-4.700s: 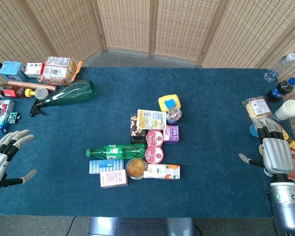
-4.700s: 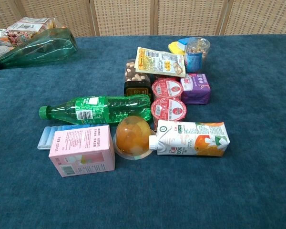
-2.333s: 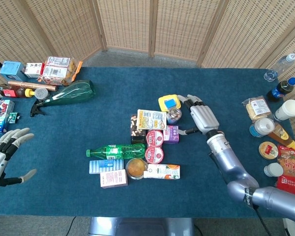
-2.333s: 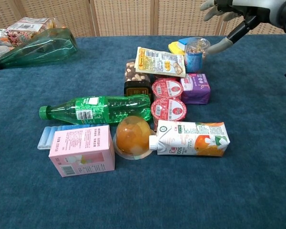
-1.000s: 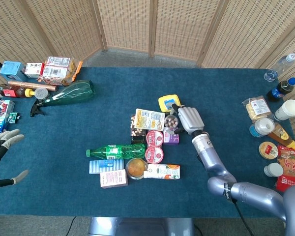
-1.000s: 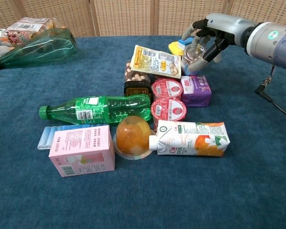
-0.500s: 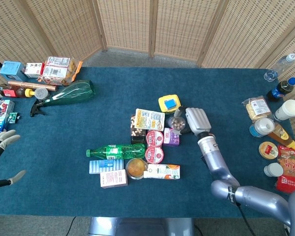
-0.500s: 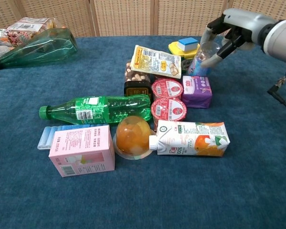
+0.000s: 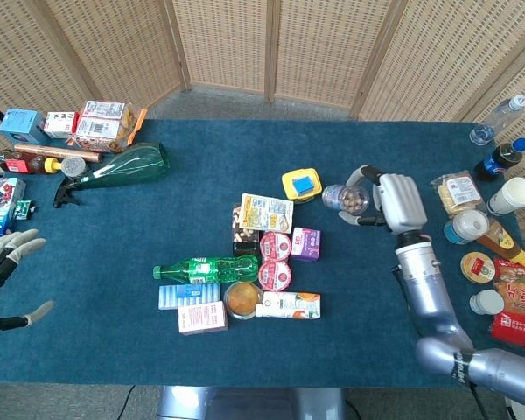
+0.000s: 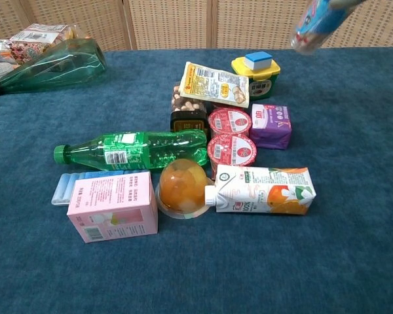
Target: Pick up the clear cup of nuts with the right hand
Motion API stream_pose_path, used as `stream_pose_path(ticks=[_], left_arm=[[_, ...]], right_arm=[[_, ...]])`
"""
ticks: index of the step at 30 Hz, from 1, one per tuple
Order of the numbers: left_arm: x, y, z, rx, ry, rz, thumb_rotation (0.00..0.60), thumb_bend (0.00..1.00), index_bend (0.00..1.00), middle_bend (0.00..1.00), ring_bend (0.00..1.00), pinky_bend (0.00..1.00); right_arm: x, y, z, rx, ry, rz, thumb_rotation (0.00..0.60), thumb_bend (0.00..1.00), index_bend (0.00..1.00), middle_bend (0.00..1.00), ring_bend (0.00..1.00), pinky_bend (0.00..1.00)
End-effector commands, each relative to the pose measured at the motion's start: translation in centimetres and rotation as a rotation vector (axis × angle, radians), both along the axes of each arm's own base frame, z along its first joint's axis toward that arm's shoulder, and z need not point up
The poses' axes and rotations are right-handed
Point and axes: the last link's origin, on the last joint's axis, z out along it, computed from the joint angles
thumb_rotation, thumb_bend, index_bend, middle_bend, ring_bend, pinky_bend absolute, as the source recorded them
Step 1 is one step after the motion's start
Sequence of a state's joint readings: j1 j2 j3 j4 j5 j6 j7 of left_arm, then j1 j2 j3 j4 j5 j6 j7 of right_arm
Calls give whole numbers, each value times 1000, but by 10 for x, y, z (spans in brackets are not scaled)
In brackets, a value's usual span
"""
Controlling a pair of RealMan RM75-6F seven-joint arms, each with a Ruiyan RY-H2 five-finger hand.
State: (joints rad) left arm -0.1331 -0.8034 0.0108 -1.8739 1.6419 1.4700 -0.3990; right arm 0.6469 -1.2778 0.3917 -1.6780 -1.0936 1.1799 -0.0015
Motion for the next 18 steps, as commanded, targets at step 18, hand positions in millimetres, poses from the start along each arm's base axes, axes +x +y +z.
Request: stream_pose_path(ticks=[18], left_arm=[[3, -4, 0, 0, 3, -12, 600, 272, 152, 104, 0, 0]], right_arm=[[14, 28, 41, -84, -116, 73, 600, 42, 684, 866, 830, 1000]])
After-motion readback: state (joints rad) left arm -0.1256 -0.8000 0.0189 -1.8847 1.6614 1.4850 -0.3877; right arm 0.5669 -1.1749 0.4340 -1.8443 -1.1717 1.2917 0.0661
